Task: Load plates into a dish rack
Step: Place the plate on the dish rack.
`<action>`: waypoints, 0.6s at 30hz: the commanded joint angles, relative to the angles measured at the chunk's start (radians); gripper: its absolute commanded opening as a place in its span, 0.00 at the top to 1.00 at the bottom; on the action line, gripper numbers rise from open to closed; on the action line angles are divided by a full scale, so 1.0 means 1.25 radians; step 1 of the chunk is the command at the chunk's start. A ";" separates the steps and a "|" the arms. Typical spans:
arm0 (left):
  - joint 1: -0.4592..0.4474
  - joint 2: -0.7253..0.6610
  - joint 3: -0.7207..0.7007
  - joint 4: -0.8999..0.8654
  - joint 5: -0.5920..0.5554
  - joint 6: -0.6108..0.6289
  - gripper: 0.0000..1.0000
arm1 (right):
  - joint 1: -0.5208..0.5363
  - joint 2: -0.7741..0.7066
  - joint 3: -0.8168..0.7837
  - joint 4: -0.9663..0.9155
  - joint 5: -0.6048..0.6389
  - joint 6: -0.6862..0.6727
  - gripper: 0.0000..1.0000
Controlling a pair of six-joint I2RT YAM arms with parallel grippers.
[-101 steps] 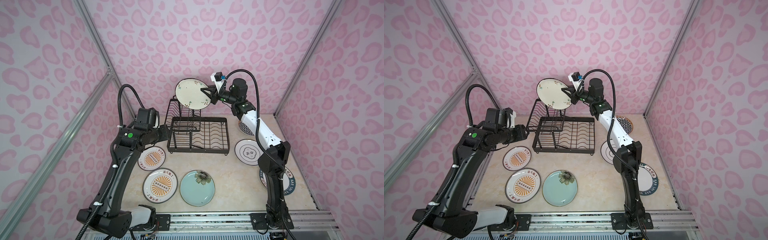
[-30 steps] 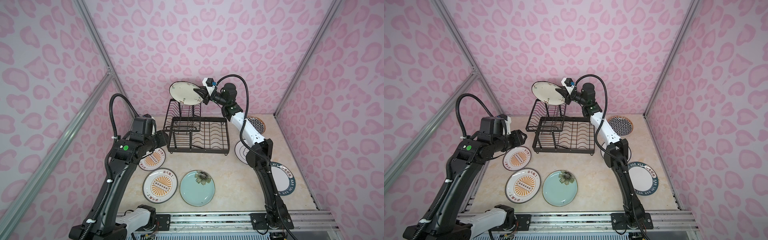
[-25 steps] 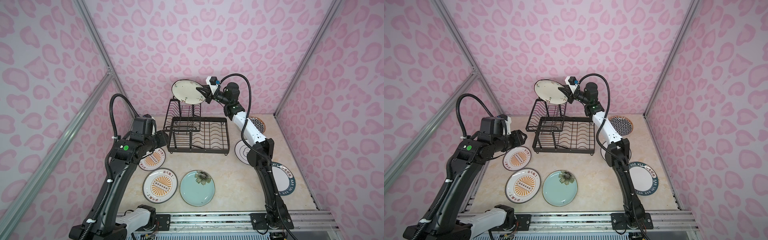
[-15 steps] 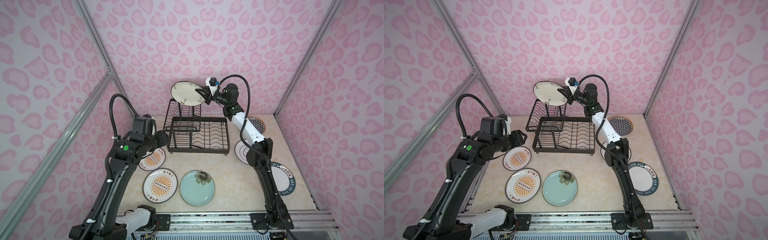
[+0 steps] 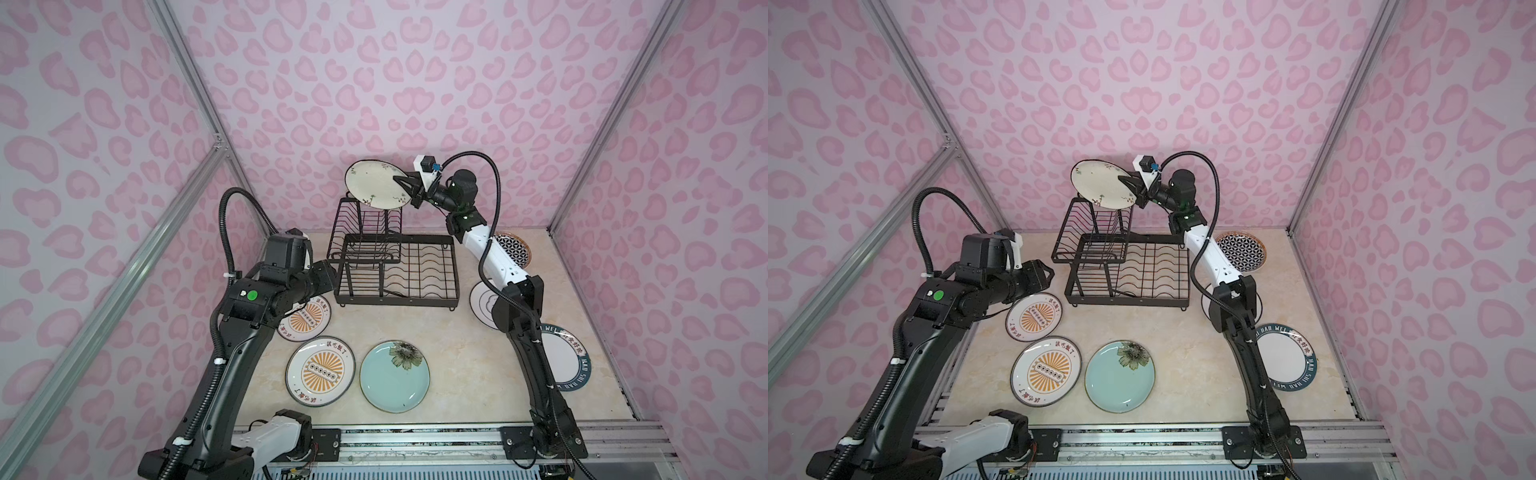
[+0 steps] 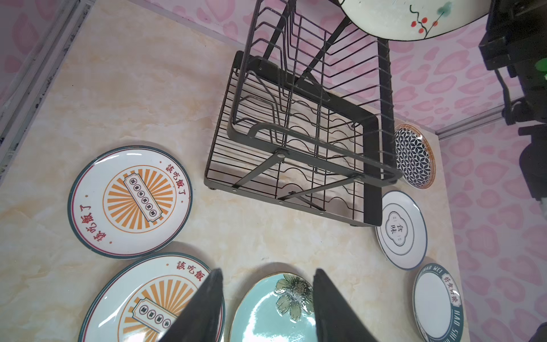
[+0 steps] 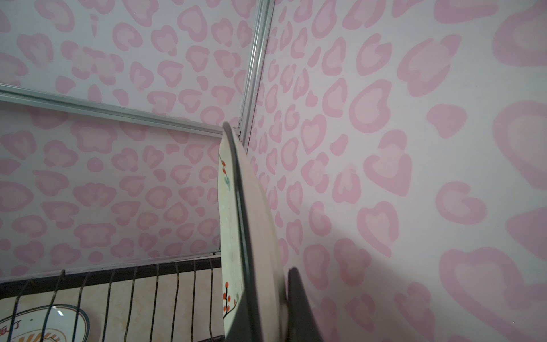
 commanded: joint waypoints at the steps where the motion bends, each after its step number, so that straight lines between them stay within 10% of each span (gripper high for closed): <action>1: 0.001 0.001 0.011 0.021 -0.005 0.003 0.48 | 0.001 0.009 0.003 0.089 0.008 0.016 1.00; 18: 0.000 0.011 0.016 0.021 0.016 0.008 0.48 | 0.007 0.032 0.002 0.079 -0.054 0.030 1.00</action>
